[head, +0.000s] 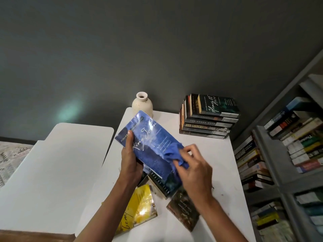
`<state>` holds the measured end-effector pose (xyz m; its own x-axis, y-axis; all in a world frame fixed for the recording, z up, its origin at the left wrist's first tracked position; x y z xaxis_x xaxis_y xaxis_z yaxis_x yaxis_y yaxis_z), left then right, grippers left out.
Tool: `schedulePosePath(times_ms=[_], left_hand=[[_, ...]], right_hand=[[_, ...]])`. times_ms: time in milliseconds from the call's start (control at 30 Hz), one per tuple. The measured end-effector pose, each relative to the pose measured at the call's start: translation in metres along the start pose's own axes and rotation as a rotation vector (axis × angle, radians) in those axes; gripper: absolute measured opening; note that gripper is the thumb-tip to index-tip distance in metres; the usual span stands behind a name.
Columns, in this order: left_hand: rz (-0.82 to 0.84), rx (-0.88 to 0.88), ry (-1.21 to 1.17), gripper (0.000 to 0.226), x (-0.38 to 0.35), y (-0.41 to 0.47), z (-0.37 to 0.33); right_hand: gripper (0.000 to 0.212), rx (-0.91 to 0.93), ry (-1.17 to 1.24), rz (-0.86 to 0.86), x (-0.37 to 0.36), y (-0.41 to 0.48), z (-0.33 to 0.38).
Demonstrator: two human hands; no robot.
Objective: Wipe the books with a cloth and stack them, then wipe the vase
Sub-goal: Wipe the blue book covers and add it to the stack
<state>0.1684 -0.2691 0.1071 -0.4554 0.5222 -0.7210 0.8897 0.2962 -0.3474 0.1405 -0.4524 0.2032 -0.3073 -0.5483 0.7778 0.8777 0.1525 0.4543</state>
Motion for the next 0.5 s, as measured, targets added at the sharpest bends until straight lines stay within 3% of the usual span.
schedulePosePath(times_ms=[100,200,267,400,500], left_hand=[[0.007,0.007,-0.027,0.056,0.001,-0.001,0.004],[0.004,0.017,-0.048,0.050,0.004,-0.001,0.006],[0.044,0.029,-0.063,0.047,-0.003,-0.002,0.008],[0.052,0.040,-0.051,0.052,-0.012,-0.004,0.012],[0.062,-0.013,-0.017,0.043,-0.015,-0.005,0.008]], right_hand=[[0.037,0.153,-0.016,0.073,-0.011,-0.020,0.022],[0.032,-0.054,-0.016,-0.028,0.002,-0.003,-0.018],[0.031,-0.081,-0.026,-0.038,0.006,-0.002,-0.018],[0.050,0.217,-0.094,0.084,-0.007,-0.025,0.033],[0.045,0.018,-0.091,-0.001,0.008,0.008,0.001]])
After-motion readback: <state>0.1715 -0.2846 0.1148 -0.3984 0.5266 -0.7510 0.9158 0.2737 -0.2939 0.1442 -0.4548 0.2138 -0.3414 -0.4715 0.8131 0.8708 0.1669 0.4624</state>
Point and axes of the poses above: each hand's wrist, its own y-axis towards the middle knuckle, its own x-axis out of the back of the hand, z = x × y, the point moved 9 cm from there along y, towards the middle knuckle, and after that the axes turned 7 degrees about -y, right-handed, at the moved point
